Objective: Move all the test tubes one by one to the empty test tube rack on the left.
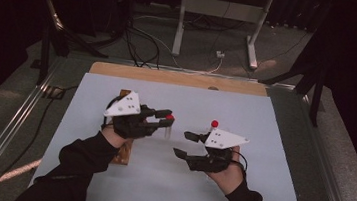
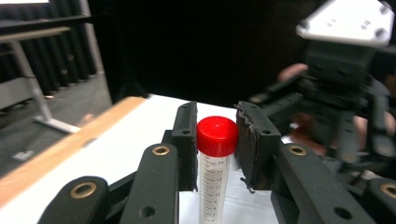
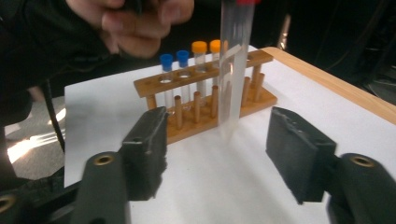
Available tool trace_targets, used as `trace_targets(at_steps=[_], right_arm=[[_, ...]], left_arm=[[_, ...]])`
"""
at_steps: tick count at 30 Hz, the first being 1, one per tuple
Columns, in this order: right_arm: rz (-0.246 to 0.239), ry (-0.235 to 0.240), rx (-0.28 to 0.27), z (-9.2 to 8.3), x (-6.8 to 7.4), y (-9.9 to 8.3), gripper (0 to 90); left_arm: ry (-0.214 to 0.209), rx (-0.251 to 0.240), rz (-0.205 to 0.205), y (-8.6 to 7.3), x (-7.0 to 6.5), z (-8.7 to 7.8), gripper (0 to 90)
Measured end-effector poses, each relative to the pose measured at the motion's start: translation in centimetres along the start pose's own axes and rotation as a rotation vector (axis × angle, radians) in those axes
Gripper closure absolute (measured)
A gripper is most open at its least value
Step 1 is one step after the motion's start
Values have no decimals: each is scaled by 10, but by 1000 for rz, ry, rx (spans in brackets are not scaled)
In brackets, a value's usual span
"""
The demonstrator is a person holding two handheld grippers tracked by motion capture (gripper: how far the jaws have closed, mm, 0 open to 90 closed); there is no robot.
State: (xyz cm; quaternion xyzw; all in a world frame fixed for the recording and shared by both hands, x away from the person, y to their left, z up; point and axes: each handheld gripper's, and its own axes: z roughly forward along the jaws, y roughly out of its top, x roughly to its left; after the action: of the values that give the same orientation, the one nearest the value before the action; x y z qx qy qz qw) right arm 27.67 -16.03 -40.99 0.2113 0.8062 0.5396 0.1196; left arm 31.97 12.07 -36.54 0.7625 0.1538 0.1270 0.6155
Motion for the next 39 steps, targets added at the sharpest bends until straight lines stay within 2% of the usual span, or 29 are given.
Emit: trace_targets(at_steps=[1,4,7,10,13,18,21,28,29,31,39], right_arm=[[31,-21,15,-1,0,0,265],[57,-45,0,-3,-2,-1,149],[26,-49,6,-6,-3,-3,5],[44,-40,-13,-10,-4,-3,3],[50,-62,-14,-12,-5,-3,0],[29,-94,-10,-15,-6,-3,0],[18,-96,4,-15,-6,-4,0],[15,-98,-1,-14,-7,-5,0],[12,-100,0,-14,-7,-5,0],[15,-101,-3,-15,-7,-5,0],[19,-96,0,-15,-8,-6,0]], left_arm=[[20,-4,3,2,5,-4,716],[79,-26,0,7,19,-19,716],[135,-44,2,12,34,-33,716],[192,-50,0,15,47,-45,716],[243,-50,-3,13,60,-55,716],[312,-42,-35,1,82,-68,717],[344,-33,-61,-8,94,-72,716],[391,7,-102,-31,111,-75,717],[385,4,-119,-34,113,-76,716],[405,17,-120,-40,115,-77,717],[404,23,-151,-61,117,-78,717]])
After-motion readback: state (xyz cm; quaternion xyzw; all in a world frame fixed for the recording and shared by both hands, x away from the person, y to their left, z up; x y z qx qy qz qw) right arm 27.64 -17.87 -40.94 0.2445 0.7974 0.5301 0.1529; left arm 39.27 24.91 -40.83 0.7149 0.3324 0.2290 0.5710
